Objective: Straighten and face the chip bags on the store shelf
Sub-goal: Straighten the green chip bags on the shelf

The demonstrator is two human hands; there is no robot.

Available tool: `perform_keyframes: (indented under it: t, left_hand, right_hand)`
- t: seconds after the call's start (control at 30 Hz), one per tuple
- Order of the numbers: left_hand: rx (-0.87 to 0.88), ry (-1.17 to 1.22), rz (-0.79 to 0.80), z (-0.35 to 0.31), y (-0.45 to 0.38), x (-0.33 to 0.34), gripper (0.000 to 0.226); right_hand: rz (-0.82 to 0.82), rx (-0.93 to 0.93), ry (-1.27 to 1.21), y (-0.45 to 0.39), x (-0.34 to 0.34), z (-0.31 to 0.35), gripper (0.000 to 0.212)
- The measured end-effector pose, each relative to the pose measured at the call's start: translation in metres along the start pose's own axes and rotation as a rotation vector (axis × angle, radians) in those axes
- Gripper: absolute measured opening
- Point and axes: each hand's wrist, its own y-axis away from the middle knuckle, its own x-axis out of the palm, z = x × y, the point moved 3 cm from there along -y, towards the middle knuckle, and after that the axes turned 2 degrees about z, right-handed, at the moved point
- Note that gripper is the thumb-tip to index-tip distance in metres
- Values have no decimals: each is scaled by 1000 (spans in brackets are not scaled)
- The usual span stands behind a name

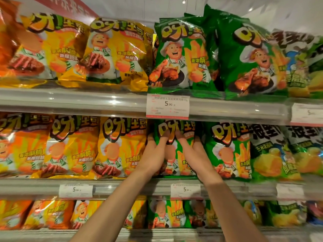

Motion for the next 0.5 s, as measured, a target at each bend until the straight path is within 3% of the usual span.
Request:
perform_keyframes:
  t: [0.27,0.4,0.5]
  left_hand:
    - [35,-115,-86,11,-4,-1,78]
    - [80,-79,-72,6,-1,1,71]
    - [205,-120,-125,-4,0,1,65]
  right_hand:
    - [-29,-28,48,3,0,-4,102]
    - [-27,-42,30,5,0,-1,103]
    - [-63,-155,-8,6,-2,9,89]
